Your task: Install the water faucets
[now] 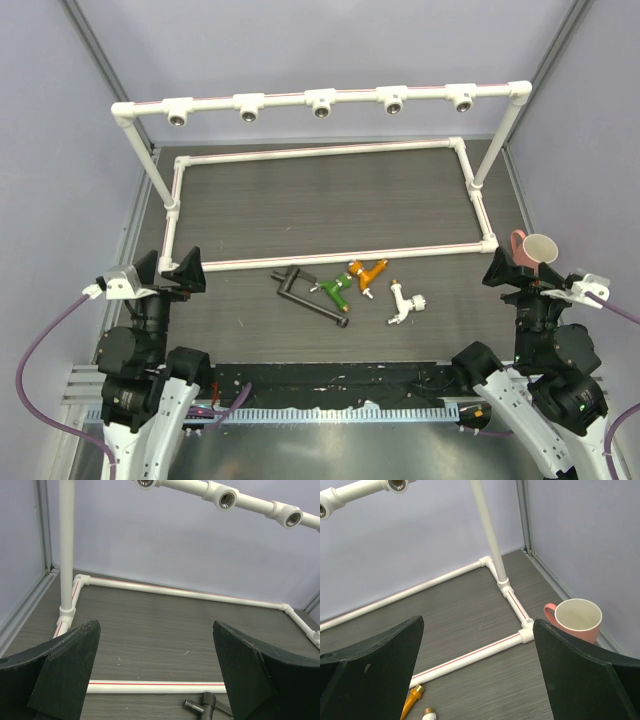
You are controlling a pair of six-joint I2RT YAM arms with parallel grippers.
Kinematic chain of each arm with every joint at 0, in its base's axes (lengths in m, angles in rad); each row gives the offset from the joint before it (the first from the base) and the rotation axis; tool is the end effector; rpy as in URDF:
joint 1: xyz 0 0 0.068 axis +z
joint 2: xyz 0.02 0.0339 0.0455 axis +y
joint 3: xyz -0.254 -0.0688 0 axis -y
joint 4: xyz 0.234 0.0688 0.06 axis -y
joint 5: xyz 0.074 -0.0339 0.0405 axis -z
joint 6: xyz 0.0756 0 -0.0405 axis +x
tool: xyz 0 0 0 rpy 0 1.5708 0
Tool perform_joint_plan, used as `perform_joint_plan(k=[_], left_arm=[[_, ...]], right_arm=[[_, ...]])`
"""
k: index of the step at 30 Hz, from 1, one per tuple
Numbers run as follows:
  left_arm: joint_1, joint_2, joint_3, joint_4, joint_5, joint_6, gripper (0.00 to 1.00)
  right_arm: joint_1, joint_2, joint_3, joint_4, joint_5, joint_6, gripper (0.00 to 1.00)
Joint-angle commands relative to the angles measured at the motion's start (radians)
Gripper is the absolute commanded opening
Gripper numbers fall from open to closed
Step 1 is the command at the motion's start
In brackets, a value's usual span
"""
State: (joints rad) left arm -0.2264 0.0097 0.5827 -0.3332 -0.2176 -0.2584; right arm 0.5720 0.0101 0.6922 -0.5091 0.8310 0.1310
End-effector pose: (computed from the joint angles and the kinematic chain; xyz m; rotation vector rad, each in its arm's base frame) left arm 0.0755 -0.0006 0.3284 -0.2061 1.3256 -0.2654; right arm 0.0579 -0.0291 0.3317 0.3780 1.4045 -0.0058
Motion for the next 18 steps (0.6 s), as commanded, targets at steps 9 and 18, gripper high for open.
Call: perform_joint_plan(k=[9,18], left_arm=[[0.018,0.214,0.065,-0.001,-0.088,-0.091,1.0],[0.018,0.741,0.304,-0.17,-0.034,-0.134,1.0]], right_arm=[[-0.003,-0.007,0.015,0.029,-0.07,0.025,1.0],[-0.003,-0.009,0.012,0.027,-0.214,0.019,1.0]])
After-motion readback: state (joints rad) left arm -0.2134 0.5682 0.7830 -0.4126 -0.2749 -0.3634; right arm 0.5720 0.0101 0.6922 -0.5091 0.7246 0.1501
